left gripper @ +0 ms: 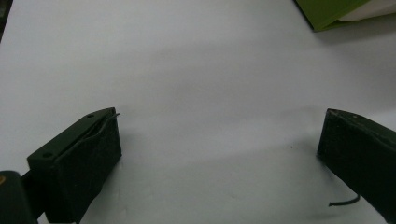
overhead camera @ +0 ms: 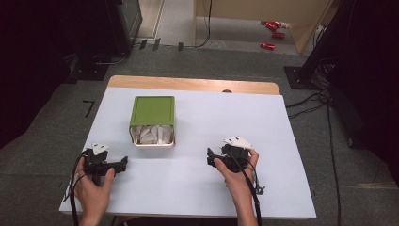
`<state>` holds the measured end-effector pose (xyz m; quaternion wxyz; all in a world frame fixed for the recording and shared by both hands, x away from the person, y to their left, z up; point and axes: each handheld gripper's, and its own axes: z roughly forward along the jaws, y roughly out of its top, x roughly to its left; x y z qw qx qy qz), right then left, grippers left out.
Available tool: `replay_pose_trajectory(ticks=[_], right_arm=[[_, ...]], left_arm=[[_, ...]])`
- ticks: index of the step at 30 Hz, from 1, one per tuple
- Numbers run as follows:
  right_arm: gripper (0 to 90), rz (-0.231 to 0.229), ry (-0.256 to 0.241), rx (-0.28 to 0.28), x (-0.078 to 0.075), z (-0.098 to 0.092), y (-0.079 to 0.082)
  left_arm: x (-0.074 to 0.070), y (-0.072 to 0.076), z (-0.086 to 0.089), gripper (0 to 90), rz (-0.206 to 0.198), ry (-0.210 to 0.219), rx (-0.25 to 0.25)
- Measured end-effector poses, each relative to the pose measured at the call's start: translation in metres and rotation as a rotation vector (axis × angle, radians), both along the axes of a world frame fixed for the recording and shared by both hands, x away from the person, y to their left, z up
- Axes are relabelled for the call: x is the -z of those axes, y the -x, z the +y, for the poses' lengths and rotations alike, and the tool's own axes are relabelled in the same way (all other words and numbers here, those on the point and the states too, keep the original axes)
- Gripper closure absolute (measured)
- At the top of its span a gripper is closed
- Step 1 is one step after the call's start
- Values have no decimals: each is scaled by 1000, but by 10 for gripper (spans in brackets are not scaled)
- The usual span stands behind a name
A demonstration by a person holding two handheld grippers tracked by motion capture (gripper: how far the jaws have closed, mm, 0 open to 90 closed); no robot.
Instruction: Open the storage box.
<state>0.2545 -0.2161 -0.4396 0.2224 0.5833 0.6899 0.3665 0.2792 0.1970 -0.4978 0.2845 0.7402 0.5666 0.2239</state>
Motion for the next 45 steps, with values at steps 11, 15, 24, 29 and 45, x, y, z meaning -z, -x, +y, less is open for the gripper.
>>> replay_pose_trajectory(ticks=[11, 15, 24, 29, 45], right_arm=[[136, -6, -6, -36, -3, 23, -3], [136, -12, -14, -58, -5, 38, -4], [136, -31, -31, -96, -6, 64, -9], [136, -35, -34, -118, -8, 77, -12], [200, -50, -38, -116, -13, 107, -22]], left_arm=[[0, 0, 0, 0, 0, -1, 0], [0, 0, 0, 0, 0, -1, 0], [0, 0, 0, 0, 1, 0, 0], [0, 0, 0, 0, 1, 0, 0], [0, 0, 0, 0, -2, 3, -3]])
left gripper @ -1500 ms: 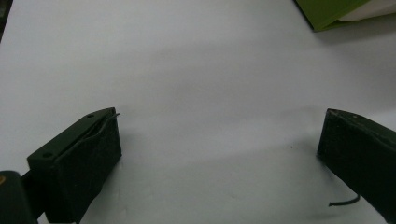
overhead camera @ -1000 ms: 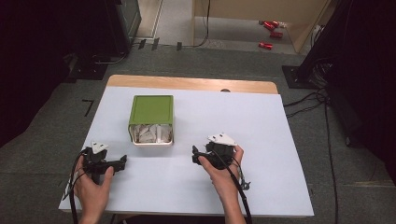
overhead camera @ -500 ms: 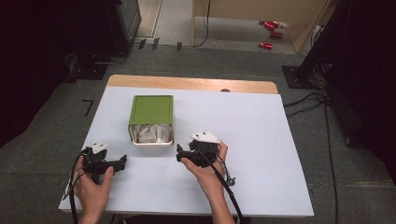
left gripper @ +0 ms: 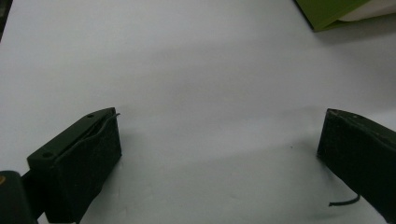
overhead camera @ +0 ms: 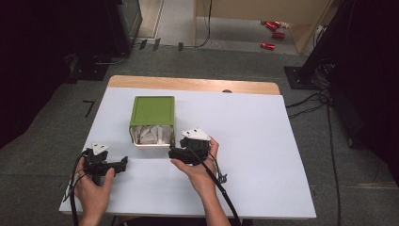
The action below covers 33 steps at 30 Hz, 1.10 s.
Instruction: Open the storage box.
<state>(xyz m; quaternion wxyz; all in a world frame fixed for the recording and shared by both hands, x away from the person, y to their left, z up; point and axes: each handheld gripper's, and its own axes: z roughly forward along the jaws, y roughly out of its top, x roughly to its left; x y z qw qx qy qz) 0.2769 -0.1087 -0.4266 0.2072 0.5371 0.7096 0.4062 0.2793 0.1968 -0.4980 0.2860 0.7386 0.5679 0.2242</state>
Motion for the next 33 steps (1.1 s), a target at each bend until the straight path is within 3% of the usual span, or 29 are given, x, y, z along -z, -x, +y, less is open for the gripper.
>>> replay_pose_trajectory(ticks=[17, 20, 24, 25, 33], right_arm=[[359, -18, -14, -1, 5, 21, -13], [477, -19, -17, 37, 10, 23, -19], [547, -15, -10, 49, 15, 25, -23], [568, -8, 15, 50, 20, 27, -27], [601, -9, 26, 78, 37, 36, -38]], left_arm=[[0, 0, 0, 0, 2, -3, 3], [0, 0, 0, 0, 2, -4, 3], [0, 0, 0, 0, 2, -1, 2], [0, 0, 0, 0, 3, -2, 2], [0, 0, 0, 0, 2, -1, 1]])
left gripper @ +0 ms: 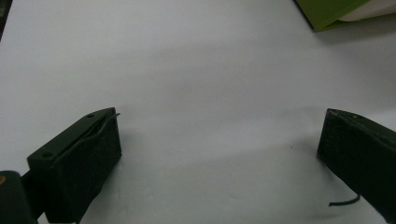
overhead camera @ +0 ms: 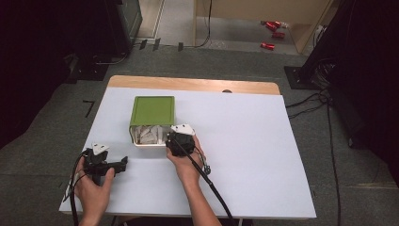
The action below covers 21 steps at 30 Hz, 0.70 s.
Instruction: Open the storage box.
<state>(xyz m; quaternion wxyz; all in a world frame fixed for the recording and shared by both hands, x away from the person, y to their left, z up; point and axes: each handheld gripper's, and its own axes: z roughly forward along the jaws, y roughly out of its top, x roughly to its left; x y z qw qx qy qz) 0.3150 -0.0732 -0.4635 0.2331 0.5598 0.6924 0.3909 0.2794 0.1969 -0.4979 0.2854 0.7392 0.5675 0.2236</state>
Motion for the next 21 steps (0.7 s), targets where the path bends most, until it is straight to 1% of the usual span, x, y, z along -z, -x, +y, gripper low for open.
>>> replay_pose_trajectory(ticks=[1, 3, 5, 6, 8, 10, 12, 13, 15, 18, 21], right_arm=[[601, 0, 0, 0, 0, 0, 0], [628, -1, 11, 19, 6, 4, -3], [645, 0, 9, 27, 7, 5, -4], [676, 3, -16, 41, 10, 5, -6], [689, 16, -51, 48, 10, 4, -7], [689, 18, -57, 46, 11, 4, -8], [690, 7, -35, 29, 11, 4, -8], [702, 8, -36, 23, 11, 4, -7], [699, 18, -52, 31, 11, 4, -7], [702, 17, -44, 37, 11, 6, -5], [695, 28, -46, 39, 10, 6, -4]], left_arm=[[0, 0, 0, 0, 1, -1, 2], [0, 0, 0, 0, 2, -2, 3], [0, 0, 0, 0, 1, -1, 1], [0, 0, 0, 0, 1, -1, 2], [0, 0, 0, 0, 2, -2, 3], [0, 0, 0, 0, 2, -3, 3], [0, 0, 0, 0, 1, -1, 2], [0, 0, 0, 0, 1, -1, 1], [0, 0, 0, 0, 2, -3, 2], [0, 0, 0, 0, 2, -2, 2], [0, 0, 0, 0, 2, -3, 3]])
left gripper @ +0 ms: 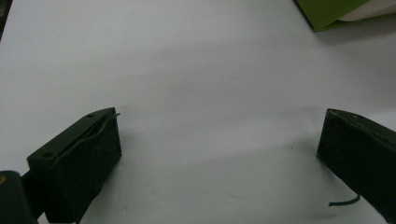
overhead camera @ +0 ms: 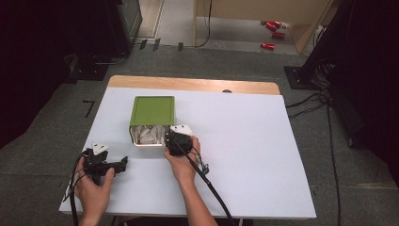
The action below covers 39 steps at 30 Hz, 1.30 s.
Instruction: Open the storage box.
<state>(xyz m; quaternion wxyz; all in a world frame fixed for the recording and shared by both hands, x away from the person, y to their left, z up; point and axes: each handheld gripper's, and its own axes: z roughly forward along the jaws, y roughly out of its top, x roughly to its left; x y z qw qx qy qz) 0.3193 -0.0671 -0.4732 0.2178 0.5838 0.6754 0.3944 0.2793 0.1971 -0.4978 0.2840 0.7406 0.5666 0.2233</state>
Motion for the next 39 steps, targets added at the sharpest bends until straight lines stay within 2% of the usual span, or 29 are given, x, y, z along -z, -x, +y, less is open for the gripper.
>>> replay_pose_trajectory(ticks=[2, 5, 9, 18, 26, 31, 33, 34, 36, 39], right_arm=[[677, 16, -15, -6, -1, -1, 1], [681, -4, 28, 4, -1, 4, 5], [695, 3, 35, 24, -2, 6, 7], [700, 27, 56, 31, -4, 8, 14], [704, 59, 18, 28, -3, 5, 25], [704, 63, 23, 23, -3, 4, 32], [692, 70, 3, 19, -4, 2, 35], [692, 70, 3, 19, -4, 2, 35], [640, 51, -28, 21, -11, -1, 40], [632, 29, -29, 30, -16, -3, 43]], left_arm=[[0, 0, 0, 0, 0, 0, 0], [0, 0, 0, 0, 0, 0, 0], [0, 0, 0, 0, 0, 0, 0], [0, 0, 0, 0, -1, 1, -1], [0, 0, 0, 0, 0, 0, 0], [0, 0, 0, 0, 0, 0, 0], [0, 0, 0, 0, 1, 0, 0], [0, 0, 0, 0, 1, 0, 0], [0, 0, 0, 0, 1, 0, 0], [0, 0, 0, 0, 0, 1, -1]])
